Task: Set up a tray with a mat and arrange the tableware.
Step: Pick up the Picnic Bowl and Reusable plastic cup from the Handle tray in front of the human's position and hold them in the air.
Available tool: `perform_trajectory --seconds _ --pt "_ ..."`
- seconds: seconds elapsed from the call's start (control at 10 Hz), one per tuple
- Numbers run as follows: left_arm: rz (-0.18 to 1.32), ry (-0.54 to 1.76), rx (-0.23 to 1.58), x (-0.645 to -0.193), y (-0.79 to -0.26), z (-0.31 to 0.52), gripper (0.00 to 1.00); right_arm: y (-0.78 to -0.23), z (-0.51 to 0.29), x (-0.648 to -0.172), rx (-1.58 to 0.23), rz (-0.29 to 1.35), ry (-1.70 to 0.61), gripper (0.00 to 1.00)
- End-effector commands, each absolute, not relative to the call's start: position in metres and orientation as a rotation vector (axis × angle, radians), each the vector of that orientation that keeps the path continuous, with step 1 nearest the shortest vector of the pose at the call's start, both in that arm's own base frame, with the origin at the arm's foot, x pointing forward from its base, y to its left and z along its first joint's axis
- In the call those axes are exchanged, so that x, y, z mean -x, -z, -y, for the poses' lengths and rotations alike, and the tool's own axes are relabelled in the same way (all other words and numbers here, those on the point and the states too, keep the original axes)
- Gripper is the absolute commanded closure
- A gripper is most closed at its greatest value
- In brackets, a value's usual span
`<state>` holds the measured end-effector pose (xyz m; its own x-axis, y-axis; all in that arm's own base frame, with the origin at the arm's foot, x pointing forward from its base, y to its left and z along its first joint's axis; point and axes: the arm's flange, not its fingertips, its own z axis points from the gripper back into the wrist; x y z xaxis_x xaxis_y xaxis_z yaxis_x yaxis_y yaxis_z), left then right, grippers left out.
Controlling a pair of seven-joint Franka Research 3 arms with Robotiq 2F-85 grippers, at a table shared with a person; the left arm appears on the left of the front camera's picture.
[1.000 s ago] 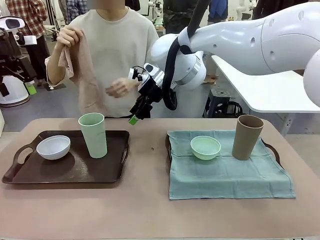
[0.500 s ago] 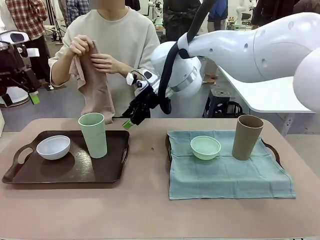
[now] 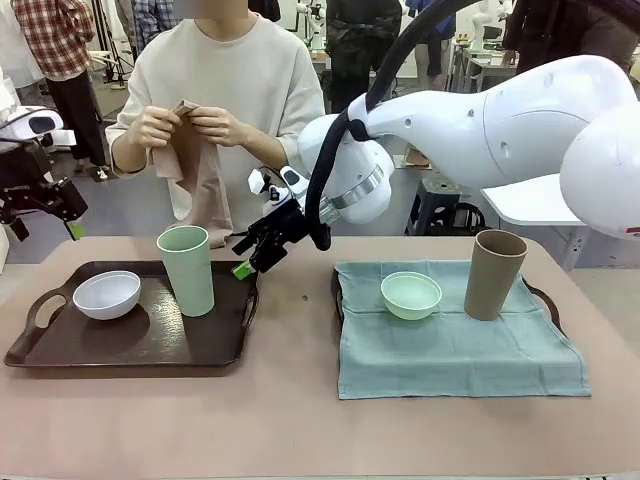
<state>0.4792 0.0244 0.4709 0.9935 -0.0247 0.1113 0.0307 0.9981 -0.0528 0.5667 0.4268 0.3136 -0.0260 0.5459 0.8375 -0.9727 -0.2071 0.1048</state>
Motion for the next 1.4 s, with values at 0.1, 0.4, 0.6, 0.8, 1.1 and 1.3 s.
perform_trajectory --seconds 0.1,0.4,0.6,0.8,1.1,1.3 --pt "0.173 0.007 0.032 -0.476 -0.446 -0.029 0.0 -0.295 -0.438 -0.551 -0.924 0.7 -1.534 0.0" --pt "0.126 -0.014 0.066 -0.474 -0.443 -0.023 0.0 -0.288 -0.441 -0.547 -0.85 0.741 -1.392 0.0" --pt "0.173 0.005 0.041 -0.478 -0.444 -0.028 0.0 -0.292 -0.449 -0.553 -0.931 0.66 -1.515 0.0" --pt "0.163 0.0 0.044 -0.478 -0.443 -0.027 0.0 -0.29 -0.45 -0.553 -0.915 0.677 -1.475 0.0" --pt "0.208 -0.114 0.062 -0.481 -0.436 -0.029 0.0 -0.282 -0.445 -0.549 -0.903 0.745 -1.401 0.0" --pt "0.228 -0.148 0.064 -0.483 -0.417 -0.029 0.0 -0.278 -0.451 -0.549 -0.864 0.771 -1.4 0.0"
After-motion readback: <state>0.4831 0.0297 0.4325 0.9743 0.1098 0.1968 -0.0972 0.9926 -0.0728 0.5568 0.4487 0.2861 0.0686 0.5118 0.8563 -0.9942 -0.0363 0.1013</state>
